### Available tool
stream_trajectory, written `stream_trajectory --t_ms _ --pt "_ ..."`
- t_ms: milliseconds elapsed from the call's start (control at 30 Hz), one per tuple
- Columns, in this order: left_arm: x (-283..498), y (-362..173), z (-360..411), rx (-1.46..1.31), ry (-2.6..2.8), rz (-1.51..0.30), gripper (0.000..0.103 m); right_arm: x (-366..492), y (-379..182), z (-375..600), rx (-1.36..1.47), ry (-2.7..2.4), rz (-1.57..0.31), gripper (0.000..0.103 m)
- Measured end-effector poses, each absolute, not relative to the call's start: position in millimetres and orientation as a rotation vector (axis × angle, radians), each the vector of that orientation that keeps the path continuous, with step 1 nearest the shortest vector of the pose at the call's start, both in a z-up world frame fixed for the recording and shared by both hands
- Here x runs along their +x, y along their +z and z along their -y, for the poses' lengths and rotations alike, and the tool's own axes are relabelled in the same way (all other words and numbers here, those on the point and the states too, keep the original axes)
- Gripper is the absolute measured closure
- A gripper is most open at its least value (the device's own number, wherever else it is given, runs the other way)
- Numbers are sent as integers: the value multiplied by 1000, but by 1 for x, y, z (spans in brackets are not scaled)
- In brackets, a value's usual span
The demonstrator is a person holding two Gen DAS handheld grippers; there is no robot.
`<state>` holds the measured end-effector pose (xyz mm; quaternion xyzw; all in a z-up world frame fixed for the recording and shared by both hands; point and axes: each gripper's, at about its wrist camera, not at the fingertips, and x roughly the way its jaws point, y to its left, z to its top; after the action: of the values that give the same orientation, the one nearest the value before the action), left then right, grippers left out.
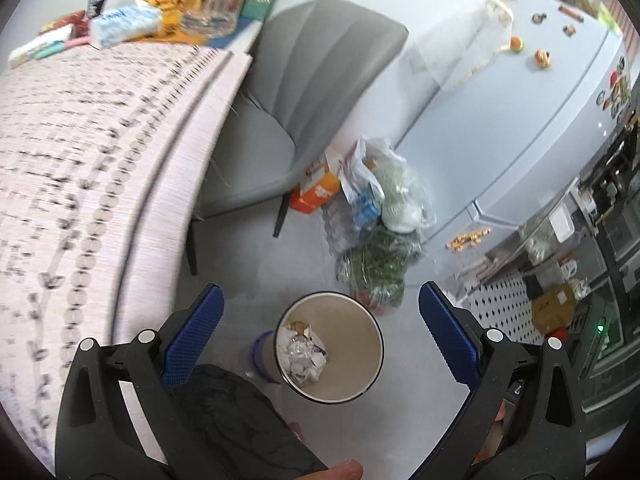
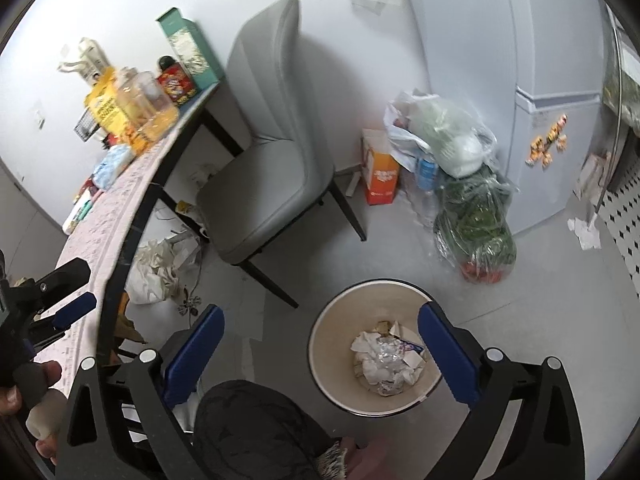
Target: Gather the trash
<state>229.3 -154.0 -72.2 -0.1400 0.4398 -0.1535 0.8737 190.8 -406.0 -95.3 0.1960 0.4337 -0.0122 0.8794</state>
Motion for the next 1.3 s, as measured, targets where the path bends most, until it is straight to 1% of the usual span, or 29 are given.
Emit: stream_trajectory --t_ms 300,567,1000,1300 --pt "195 -38 111 -273 -230 -823 6 175 -54 358 318 24 -881 8" --pt "164 -17 71 -264 -175 -766 6 158 -26 328 256 50 -861 8" --pt "98 2 9 -255 -86 -702 6 116 12 289 198 160 -821 8" --pt "61 11 -8 -230 -39 -670 6 95 24 276 193 220 -816 8"
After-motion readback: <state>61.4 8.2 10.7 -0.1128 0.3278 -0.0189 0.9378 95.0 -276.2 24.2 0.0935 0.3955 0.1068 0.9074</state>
